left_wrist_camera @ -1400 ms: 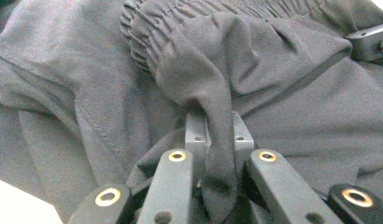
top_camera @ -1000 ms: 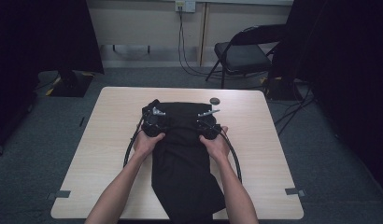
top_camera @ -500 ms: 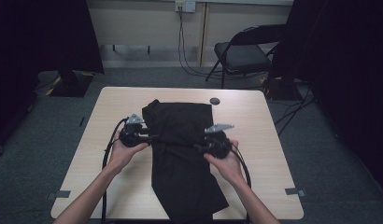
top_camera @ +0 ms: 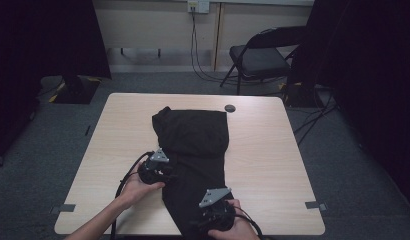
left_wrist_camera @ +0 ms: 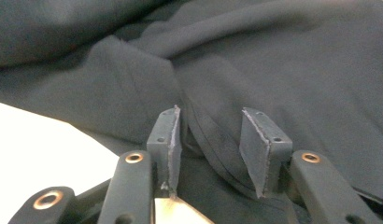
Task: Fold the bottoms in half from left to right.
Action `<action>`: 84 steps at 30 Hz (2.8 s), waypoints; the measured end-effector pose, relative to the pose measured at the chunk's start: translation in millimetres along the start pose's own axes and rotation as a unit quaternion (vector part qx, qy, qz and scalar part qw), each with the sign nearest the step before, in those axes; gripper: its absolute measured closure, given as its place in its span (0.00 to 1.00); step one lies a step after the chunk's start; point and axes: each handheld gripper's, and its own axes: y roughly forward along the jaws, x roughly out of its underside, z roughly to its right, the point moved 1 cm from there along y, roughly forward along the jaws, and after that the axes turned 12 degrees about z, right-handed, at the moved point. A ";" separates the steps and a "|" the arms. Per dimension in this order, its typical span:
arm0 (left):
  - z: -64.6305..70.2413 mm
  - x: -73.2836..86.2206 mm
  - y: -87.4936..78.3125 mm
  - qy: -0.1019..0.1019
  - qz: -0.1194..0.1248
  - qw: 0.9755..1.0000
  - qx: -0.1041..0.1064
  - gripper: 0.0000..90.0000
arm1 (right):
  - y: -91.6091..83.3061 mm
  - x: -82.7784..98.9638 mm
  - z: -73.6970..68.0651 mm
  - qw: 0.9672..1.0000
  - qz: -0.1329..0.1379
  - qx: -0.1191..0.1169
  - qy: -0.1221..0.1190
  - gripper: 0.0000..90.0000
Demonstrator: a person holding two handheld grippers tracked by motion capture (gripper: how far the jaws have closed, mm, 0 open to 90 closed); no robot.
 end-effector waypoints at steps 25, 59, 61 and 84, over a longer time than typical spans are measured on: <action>-19.4 -3.1 -5.2 -0.052 0.030 0.997 -0.039 0.58 | -48.4 -2.7 48.0 0.986 0.097 0.125 0.058 0.99; -19.9 -0.8 1.2 -0.043 0.012 0.998 -0.039 0.59 | 6.1 -4.2 -55.0 0.996 0.047 -0.079 0.001 0.97; -19.8 -0.8 0.7 -0.041 0.010 0.998 -0.039 0.59 | 12.9 -10.8 -67.5 0.993 0.054 -0.107 0.000 0.88; -22.3 0.5 -3.1 -0.047 0.007 0.998 -0.037 0.59 | -22.9 5.6 91.5 0.983 0.039 0.175 0.047 0.81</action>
